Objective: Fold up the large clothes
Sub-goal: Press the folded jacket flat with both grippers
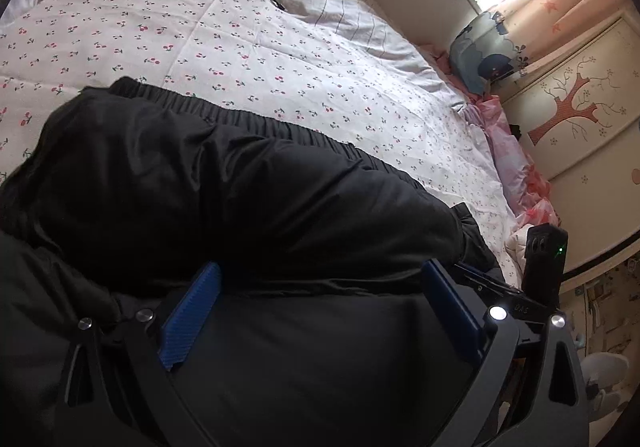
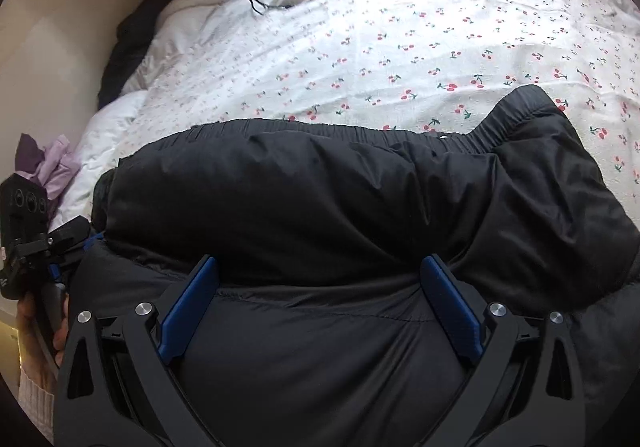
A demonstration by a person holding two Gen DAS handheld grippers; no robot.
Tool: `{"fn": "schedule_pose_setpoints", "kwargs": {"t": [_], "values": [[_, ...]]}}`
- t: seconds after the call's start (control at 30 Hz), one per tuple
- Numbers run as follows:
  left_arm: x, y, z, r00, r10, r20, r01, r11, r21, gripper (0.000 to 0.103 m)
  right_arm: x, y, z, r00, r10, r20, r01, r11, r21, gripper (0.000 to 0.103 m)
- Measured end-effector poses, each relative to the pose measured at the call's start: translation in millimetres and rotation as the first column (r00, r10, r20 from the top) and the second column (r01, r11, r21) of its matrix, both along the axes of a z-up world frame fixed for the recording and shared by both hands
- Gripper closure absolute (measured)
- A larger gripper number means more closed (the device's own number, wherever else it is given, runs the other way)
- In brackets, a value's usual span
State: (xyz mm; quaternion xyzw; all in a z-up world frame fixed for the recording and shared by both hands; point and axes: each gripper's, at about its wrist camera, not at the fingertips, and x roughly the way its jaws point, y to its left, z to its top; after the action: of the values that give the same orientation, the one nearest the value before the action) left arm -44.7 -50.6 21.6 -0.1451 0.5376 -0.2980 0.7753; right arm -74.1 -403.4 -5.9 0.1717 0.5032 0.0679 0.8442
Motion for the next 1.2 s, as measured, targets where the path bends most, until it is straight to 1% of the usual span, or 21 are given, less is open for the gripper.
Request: {"fn": "schedule_pose_setpoints", "kwargs": {"t": [0.03,0.1,0.13,0.2,0.3,0.37,0.4,0.43,0.53,0.6,0.67,0.73,0.77,0.83,0.9,0.93,0.97,1.03,1.1,1.13,1.2], "values": [[-4.8,2.1,11.2,1.000,0.009,0.014,-0.009,1.000,-0.010,0.008,0.0,-0.3,4.2,1.000,-0.004,0.009,0.004,1.000,0.000,0.007],[-13.9,0.7,40.4,0.996,-0.008,0.088,0.013,0.999,-0.050,0.007,-1.6,4.2,25.6,0.995,0.016,0.094,-0.016,1.000,0.007,0.007],[-16.1,-3.4,52.7,0.989,-0.014,0.145,0.019,0.999,-0.036,0.007,2.1,8.5,34.9,0.993,0.024,0.114,-0.022,1.000,-0.020,0.007],[-13.7,-13.0,61.5,0.984,-0.019,0.177,0.020,1.000,-0.005,0.007,20.5,16.2,34.0,0.995,0.041,0.090,-0.036,0.998,-0.053,0.007],[7.4,-20.7,23.2,0.994,-0.005,0.108,-0.001,0.999,0.051,0.007,51.0,22.1,5.4,0.999,0.044,0.002,-0.043,0.990,-0.131,0.006],[13.6,-13.0,-6.5,0.997,0.009,0.079,-0.010,1.000,0.018,0.007,59.3,9.2,-19.2,1.000,0.009,-0.015,-0.010,1.000,-0.026,0.006],[14.2,-7.0,-14.9,0.997,0.032,0.071,-0.030,0.999,-0.031,0.007,61.9,6.3,-23.6,1.000,-0.009,-0.015,0.009,1.000,-0.017,0.006],[15.1,-5.0,-18.0,0.997,0.041,0.064,-0.038,0.998,-0.047,0.007,64.5,7.7,-25.7,1.000,-0.006,-0.017,0.005,1.000,-0.031,0.006],[13.9,-8.7,-15.8,0.999,0.014,0.045,-0.014,1.000,0.004,0.008,67.4,10.3,-27.2,0.998,0.031,-0.061,-0.035,0.998,-0.059,0.006],[8.4,1.3,3.4,0.999,0.034,0.030,-0.033,0.999,-0.022,0.008,53.9,2.4,-10.5,0.997,0.028,-0.071,-0.032,0.998,-0.056,0.006],[-1.5,19.8,28.3,0.996,0.058,0.074,-0.052,0.994,-0.092,0.007,26.9,-6.2,18.3,1.000,0.012,0.017,-0.011,0.999,-0.052,0.006],[-11.0,41.3,45.7,0.984,0.093,0.152,-0.079,0.993,-0.092,0.007,-1.3,-21.3,37.5,0.995,-0.031,0.094,0.040,0.994,-0.097,0.006],[-11.1,47.8,45.1,0.981,0.106,0.166,-0.093,0.992,-0.080,0.007,-9.2,-29.7,37.8,0.993,-0.053,0.108,0.066,0.991,-0.119,0.006],[-5.3,64.9,20.7,0.982,0.139,0.124,-0.131,0.989,-0.068,0.007,-21.3,-56.7,15.7,0.989,-0.118,0.087,0.129,0.983,-0.130,0.006],[-3.3,74.1,-6.5,0.986,0.152,0.075,-0.140,0.980,-0.141,0.008,-26.4,-78.2,-10.6,0.987,-0.138,0.085,0.141,0.990,-0.024,0.006],[-4.1,73.3,-11.1,0.984,0.161,0.082,-0.148,0.978,-0.145,0.008,-27.5,-83.5,-16.0,0.983,-0.153,0.104,0.153,0.988,0.012,0.006],[-4.6,68.0,-11.8,0.983,0.158,0.096,-0.147,0.983,-0.109,0.007,-26.3,-83.0,-16.4,0.983,-0.153,0.102,0.154,0.988,-0.001,0.006],[-5.7,59.5,-8.6,0.985,0.140,0.102,-0.136,0.990,-0.043,0.007,-19.3,-78.8,-17.1,0.990,-0.127,0.063,0.130,0.990,-0.046,0.006],[-15.1,67.6,6.5,0.983,0.156,0.098,-0.151,0.987,-0.055,0.008,-24.6,-78.9,-5.4,0.993,-0.117,0.031,0.118,0.992,-0.036,0.006],[-24.5,78.3,19.1,0.980,0.169,0.109,-0.159,0.982,-0.100,0.007,-34.1,-79.6,2.8,0.991,-0.123,0.055,0.124,0.992,-0.019,0.006],[-45.7,95.8,43.0,0.967,0.184,0.176,-0.167,0.980,-0.110,0.007,-70.4,-78.9,31.8,0.979,-0.127,0.159,0.133,0.991,-0.031,0.006]]}}
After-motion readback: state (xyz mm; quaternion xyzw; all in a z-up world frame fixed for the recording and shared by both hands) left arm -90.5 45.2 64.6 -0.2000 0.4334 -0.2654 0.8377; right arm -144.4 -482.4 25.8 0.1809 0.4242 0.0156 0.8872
